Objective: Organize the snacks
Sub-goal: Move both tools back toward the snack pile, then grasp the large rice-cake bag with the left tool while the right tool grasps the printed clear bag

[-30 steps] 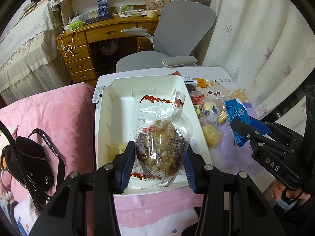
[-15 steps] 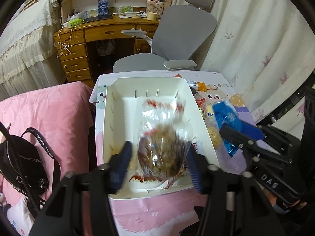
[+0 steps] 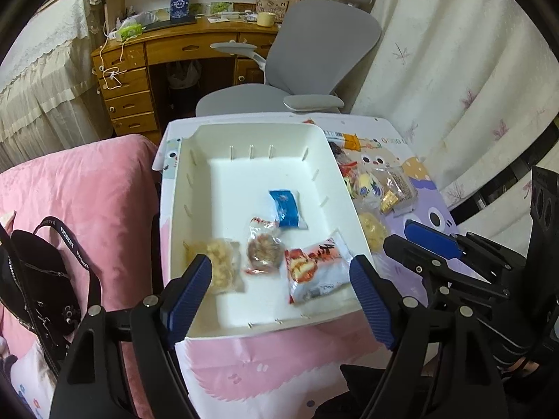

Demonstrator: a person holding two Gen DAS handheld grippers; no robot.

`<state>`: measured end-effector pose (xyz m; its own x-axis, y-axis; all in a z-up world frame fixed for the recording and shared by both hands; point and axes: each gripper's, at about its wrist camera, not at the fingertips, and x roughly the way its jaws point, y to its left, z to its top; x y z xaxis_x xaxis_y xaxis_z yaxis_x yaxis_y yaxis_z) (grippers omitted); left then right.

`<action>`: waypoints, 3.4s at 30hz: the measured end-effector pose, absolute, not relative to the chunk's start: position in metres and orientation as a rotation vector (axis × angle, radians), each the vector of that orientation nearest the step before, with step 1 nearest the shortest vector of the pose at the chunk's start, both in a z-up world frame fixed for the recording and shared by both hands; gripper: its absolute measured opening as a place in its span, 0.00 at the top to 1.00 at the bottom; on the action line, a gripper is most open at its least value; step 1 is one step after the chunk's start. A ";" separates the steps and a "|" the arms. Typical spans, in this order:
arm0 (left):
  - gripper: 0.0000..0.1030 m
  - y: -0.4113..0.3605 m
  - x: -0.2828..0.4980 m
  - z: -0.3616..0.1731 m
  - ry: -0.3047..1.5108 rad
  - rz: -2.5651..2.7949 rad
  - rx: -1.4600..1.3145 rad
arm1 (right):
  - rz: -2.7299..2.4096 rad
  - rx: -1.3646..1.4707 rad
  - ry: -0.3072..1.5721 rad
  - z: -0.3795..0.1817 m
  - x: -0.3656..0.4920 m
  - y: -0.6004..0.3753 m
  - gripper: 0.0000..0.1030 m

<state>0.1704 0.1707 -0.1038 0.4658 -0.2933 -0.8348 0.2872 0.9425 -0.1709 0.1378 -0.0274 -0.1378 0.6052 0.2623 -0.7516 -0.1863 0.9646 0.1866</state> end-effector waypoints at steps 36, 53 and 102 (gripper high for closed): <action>0.19 -0.015 0.113 -0.146 1.187 -0.246 -0.117 | 0.287 0.237 1.081 -0.182 0.143 -0.242 0.59; 0.19 -0.074 0.168 -0.188 1.279 -0.001 -0.183 | 0.343 0.303 1.203 -0.221 0.222 -0.296 0.48; 0.43 -0.060 0.292 -0.308 1.413 0.340 -0.386 | 0.357 0.075 1.174 -0.302 0.354 -0.256 0.14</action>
<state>0.2917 -0.0598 -0.3077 0.1281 0.0004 -0.9918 -0.4508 0.8907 -0.0578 0.3542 -0.2558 -0.3021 0.3369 0.3120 -0.8883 -0.2349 0.9415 0.2416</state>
